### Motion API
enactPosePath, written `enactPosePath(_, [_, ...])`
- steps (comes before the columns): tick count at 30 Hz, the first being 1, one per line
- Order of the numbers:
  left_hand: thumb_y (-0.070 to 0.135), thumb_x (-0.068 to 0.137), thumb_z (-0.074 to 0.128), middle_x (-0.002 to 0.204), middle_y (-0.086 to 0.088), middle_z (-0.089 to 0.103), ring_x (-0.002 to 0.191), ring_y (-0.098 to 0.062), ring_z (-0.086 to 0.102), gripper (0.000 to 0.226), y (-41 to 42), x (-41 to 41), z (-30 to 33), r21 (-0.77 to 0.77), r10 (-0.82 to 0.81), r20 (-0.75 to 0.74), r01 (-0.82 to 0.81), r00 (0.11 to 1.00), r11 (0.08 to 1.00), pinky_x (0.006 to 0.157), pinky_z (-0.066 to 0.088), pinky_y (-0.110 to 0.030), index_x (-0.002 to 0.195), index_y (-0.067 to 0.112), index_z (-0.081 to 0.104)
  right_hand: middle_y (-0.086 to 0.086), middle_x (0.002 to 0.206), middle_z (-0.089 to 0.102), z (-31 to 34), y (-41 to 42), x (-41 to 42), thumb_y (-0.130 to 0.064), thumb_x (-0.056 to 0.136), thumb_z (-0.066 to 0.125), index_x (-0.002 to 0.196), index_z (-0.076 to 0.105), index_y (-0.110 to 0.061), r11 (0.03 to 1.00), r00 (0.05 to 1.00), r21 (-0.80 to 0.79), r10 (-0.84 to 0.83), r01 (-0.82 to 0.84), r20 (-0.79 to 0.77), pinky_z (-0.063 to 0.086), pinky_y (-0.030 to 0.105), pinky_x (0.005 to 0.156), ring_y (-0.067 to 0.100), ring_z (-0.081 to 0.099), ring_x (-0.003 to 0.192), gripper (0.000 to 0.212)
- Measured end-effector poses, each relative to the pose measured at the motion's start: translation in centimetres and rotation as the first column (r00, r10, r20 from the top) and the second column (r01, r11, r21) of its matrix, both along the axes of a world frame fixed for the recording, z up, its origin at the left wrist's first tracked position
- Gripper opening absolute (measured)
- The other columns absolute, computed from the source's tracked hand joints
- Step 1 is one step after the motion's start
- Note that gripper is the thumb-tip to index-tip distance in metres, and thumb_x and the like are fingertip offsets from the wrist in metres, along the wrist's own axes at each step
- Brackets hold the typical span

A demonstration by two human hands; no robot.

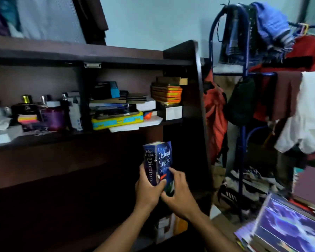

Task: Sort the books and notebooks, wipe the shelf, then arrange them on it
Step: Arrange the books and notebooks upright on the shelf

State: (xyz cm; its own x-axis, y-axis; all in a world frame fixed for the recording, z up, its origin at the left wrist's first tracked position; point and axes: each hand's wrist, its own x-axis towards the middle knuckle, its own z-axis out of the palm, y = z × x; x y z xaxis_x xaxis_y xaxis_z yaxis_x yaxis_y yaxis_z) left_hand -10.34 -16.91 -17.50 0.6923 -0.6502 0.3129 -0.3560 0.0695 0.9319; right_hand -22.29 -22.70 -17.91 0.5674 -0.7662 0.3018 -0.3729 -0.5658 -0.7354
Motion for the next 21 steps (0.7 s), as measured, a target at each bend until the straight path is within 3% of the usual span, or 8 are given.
enactPosePath(3, [0.029, 0.070, 0.090, 0.134, -0.002, 0.063, 0.117, -0.022, 0.063, 0.097, -3.9, 4.6, -2.4, 0.007, 0.027, 0.118, -0.028, 0.993, 1.000, 0.095, 0.053, -0.039, 0.151, 0.025, 0.038, -0.009, 0.154, 0.033, -2.3, -3.8, 4.1, -0.037, 0.080, 0.070, 0.151, 0.010, -0.043, 0.988, 0.990, 0.067, 0.141, -0.140, -0.007, 0.031, 0.021, 0.118, -0.004, 0.036, 0.141, 0.094])
enactPosePath(5, [0.040, 0.072, 0.088, 0.148, 0.004, 0.049, 0.130, -0.016, 0.053, 0.096, -6.8, 8.2, -5.0, 0.013, -0.096, 0.178, 0.095, 0.979, 0.995, 0.104, 0.048, -0.037, 0.151, 0.035, 0.033, -0.029, 0.154, 0.031, -3.6, -6.8, 7.0, -0.034, 0.082, 0.078, 0.155, 0.002, -0.041, 0.979, 0.979, 0.063, 0.196, -0.193, -0.061, 0.032, 0.010, 0.111, -0.011, 0.035, 0.140, 0.106])
enactPosePath(7, [0.049, 0.074, 0.082, 0.156, 0.008, 0.036, 0.140, -0.007, 0.041, 0.095, -8.9, 10.1, -6.5, -0.009, -0.247, 0.204, 0.255, 0.947, 0.967, 0.111, 0.040, -0.028, 0.151, 0.044, 0.026, -0.041, 0.144, 0.036, -4.4, -9.3, 8.8, -0.030, 0.081, 0.082, 0.152, 0.018, -0.041, 0.986, 0.987, 0.055, 0.157, -0.156, -0.021, 0.037, 0.005, 0.101, -0.021, 0.042, 0.128, 0.096])
enactPosePath(9, [0.052, 0.080, 0.075, 0.164, 0.011, 0.018, 0.148, -0.002, 0.024, 0.101, -9.5, 10.5, -7.0, 0.022, -0.376, 0.211, 0.381, 0.902, 0.924, 0.116, 0.031, -0.022, 0.158, 0.046, 0.011, -0.024, 0.135, 0.054, -4.8, -10.9, 10.0, -0.024, 0.082, 0.083, 0.132, 0.039, -0.042, 1.000, 0.999, 0.000, 0.007, -0.007, 0.048, 0.042, 0.004, 0.089, -0.022, 0.054, 0.110, 0.069])
enactPosePath(11, [0.042, 0.090, 0.073, 0.163, 0.021, 0.006, 0.147, 0.005, 0.013, 0.098, -10.1, 11.2, -7.9, 0.102, -0.454, 0.213, 0.443, 0.865, 0.891, 0.116, 0.024, -0.014, 0.159, 0.048, 0.003, -0.010, 0.122, 0.064, -5.8, -12.1, 11.1, -0.017, 0.083, 0.083, 0.123, 0.044, -0.037, 0.992, 0.985, -0.022, -0.122, 0.126, 0.123, 0.051, 0.013, 0.088, -0.009, 0.063, 0.105, 0.059])
enactPosePath(13, [0.039, 0.092, 0.071, 0.163, 0.026, 0.004, 0.148, 0.005, 0.011, 0.093, -10.2, 11.6, -8.6, 0.139, -0.464, 0.173, 0.444, 0.869, 0.885, 0.122, 0.024, -0.023, 0.159, 0.046, 0.008, -0.007, 0.121, 0.064, -6.1, -12.3, 11.0, -0.017, 0.084, 0.081, 0.127, 0.043, -0.029, 0.975, 0.961, -0.002, -0.218, 0.221, 0.169, 0.056, 0.022, 0.090, 0.001, 0.065, 0.105, 0.058])
enactPosePath(16, [0.038, 0.091, 0.072, 0.166, 0.022, 0.011, 0.152, -0.006, 0.021, 0.087, -9.7, 11.8, -8.5, 0.106, -0.434, 0.104, 0.424, 0.895, 0.900, 0.122, 0.031, -0.042, 0.157, 0.050, 0.018, 0.001, 0.125, 0.065, -5.8, -11.9, 10.7, -0.017, 0.086, 0.079, 0.137, 0.040, -0.017, 0.959, 0.946, 0.024, -0.283, 0.283, 0.158, 0.051, 0.013, 0.082, 0.012, 0.066, 0.108, 0.064])
enactPosePath(21, [0.023, 0.093, 0.073, 0.165, 0.007, 0.025, 0.142, -0.014, 0.041, 0.083, -9.8, 11.8, -7.4, 0.263, -0.439, 0.079, 0.407, 0.895, 0.875, 0.113, 0.040, -0.030, 0.158, 0.040, 0.024, 0.002, 0.124, 0.065, -5.7, -11.7, 10.7, -0.028, 0.085, 0.079, 0.138, 0.037, -0.018, 0.961, 0.949, 0.062, -0.276, 0.270, 0.151, 0.052, 0.024, 0.081, 0.020, 0.068, 0.107, 0.068])
